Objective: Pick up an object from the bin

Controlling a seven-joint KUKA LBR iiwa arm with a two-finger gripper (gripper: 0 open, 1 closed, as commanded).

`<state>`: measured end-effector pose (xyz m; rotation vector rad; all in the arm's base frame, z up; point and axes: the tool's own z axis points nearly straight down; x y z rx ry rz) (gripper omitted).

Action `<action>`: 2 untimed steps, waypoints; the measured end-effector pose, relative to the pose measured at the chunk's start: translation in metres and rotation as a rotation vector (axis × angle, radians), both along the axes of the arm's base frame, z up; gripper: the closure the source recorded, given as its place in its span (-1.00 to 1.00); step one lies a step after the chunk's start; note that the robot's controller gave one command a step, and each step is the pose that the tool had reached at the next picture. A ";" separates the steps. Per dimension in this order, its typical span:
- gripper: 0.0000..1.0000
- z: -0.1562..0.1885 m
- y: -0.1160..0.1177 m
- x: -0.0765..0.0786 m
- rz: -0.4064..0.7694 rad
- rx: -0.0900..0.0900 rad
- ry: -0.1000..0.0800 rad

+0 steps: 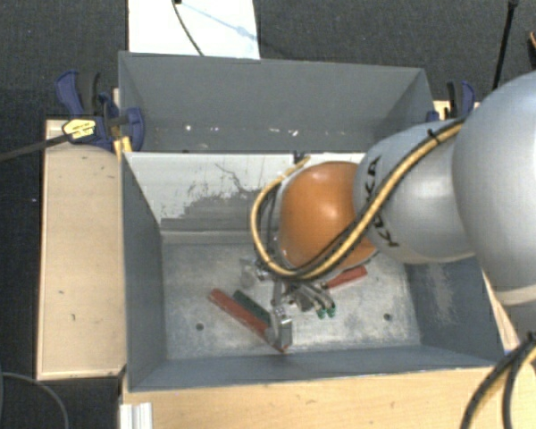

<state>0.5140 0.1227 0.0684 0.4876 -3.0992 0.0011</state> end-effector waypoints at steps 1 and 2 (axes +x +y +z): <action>1.00 0.004 0.002 0.001 -0.005 0.003 -0.005; -1.00 0.003 0.002 0.000 -0.008 0.002 -0.003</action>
Offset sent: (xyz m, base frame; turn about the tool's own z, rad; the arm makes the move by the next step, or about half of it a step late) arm 0.0000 0.0000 0.0000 0.0000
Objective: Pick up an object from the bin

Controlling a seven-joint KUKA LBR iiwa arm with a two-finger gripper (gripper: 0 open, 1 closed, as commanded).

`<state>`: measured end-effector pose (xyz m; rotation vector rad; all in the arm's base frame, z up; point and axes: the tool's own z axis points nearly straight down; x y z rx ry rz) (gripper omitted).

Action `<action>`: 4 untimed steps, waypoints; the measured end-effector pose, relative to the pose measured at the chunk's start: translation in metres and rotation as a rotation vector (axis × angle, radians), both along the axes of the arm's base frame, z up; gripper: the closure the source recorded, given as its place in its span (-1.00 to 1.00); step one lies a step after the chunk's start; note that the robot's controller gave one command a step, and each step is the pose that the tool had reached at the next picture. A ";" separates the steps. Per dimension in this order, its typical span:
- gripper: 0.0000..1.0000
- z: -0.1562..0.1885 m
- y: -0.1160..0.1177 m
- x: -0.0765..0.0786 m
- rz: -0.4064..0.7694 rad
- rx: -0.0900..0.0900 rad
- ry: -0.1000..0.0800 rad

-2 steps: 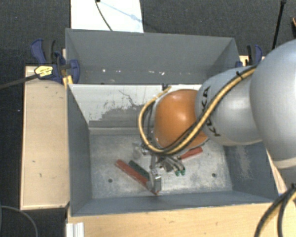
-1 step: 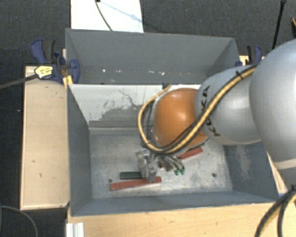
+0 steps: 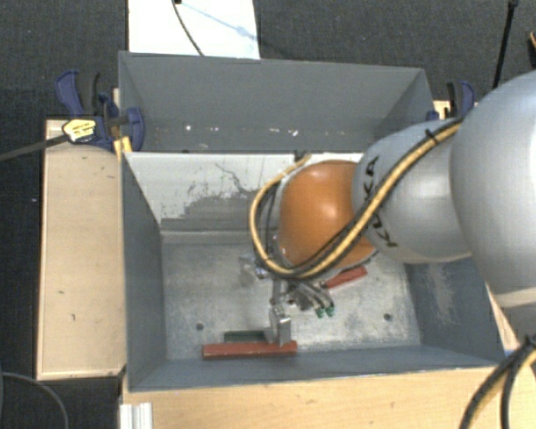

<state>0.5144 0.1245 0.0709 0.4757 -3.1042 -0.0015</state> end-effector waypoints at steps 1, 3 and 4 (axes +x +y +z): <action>-1.00 0.000 -0.106 -0.014 -0.007 -0.004 -0.002; 1.00 0.123 -0.089 -0.030 -0.013 0.000 -0.010; 1.00 0.227 -0.086 -0.017 -0.045 0.001 -0.014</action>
Offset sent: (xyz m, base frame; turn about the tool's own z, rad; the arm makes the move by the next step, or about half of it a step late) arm -0.0143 -0.1002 -0.0009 -0.0011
